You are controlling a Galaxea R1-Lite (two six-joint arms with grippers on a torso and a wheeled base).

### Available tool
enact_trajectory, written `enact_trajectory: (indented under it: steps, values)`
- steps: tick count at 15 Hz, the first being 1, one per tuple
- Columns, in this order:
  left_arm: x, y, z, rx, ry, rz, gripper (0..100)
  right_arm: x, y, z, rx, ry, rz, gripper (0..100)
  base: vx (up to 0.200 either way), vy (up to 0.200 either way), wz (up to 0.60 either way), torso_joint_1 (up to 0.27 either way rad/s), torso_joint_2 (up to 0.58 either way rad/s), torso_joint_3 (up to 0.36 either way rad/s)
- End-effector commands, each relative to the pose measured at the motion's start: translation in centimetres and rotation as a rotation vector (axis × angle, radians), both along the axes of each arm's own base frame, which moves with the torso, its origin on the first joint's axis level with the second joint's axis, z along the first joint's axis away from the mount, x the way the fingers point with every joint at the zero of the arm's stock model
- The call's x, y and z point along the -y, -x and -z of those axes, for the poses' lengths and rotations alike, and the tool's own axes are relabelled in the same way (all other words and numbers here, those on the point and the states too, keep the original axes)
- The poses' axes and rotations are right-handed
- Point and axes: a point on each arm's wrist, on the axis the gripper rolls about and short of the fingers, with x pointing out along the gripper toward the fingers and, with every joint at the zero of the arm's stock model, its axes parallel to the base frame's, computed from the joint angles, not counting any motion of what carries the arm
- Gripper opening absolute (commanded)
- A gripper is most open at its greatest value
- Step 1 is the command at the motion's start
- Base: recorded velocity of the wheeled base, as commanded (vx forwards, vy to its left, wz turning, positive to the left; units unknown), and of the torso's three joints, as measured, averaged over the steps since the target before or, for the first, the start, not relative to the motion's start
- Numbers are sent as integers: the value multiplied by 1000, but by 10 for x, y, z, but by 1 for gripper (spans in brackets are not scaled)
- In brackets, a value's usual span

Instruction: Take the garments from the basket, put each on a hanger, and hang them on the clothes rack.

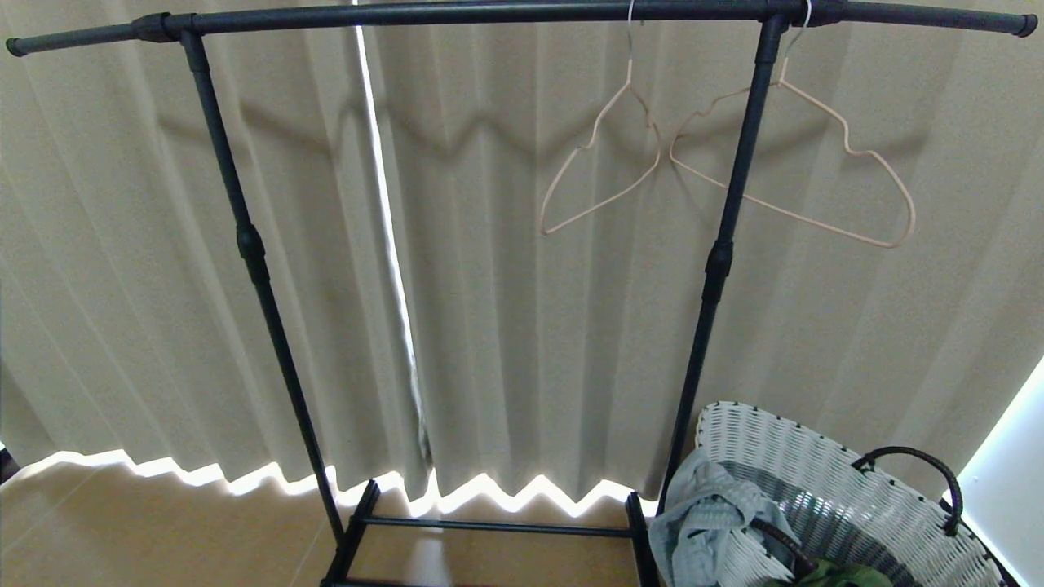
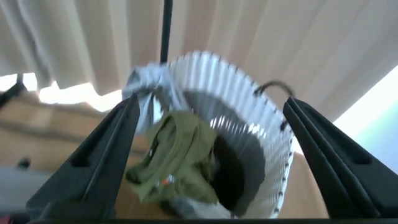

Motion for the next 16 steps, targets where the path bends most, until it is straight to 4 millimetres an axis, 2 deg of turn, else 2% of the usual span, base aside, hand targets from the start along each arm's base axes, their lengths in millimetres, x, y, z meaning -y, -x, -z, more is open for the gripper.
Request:
enact_trajectory:
  steps: [1, 3, 4, 6, 7, 9, 13, 14, 16]
  values:
    - [0, 0, 0, -2, 0, 0, 100, -2, -35, -13, -275, 27, -20, 100, 0, 0, 0, 0, 0, 0]
    - [0, 0, 0, 0, 0, -1, 100, -4, -56, -11, -436, 59, -30, 100, 0, 0, 0, 0, 0, 0]
    - [0, 0, 0, 1, 0, 0, 100, -5, -69, -6, -545, 108, -53, 100, 0, 0, 0, 0, 0, 0]
    - [0, 0, 0, -2, 0, 2, 100, -5, -83, 4, -687, 225, -104, 100, 0, 0, 0, 0, 0, 0]
    - [0, 0, 0, -2, 0, 2, 100, -5, -86, 5, -715, 268, -114, 100, 0, 0, 0, 0, 0, 0]
    - [0, 0, 0, -2, 0, 0, 100, -5, -109, 11, -778, 402, -145, 100, 0, 0, 0, 0, 0, 0]
    - [0, 0, 0, -2, 0, 2, 100, -7, -134, 25, -910, 473, -231, 100, 0, 0, 0, 0, 0, 0]
    - [0, 0, 0, -2, 0, 2, 100, -7, -135, 25, -912, 475, -234, 100, 0, 0, 0, 0, 0, 0]
    - [0, 0, 0, -2, 0, 2, 100, -9, -161, 41, -914, 484, -246, 100, 0, 0, 0, 0, 0, 0]
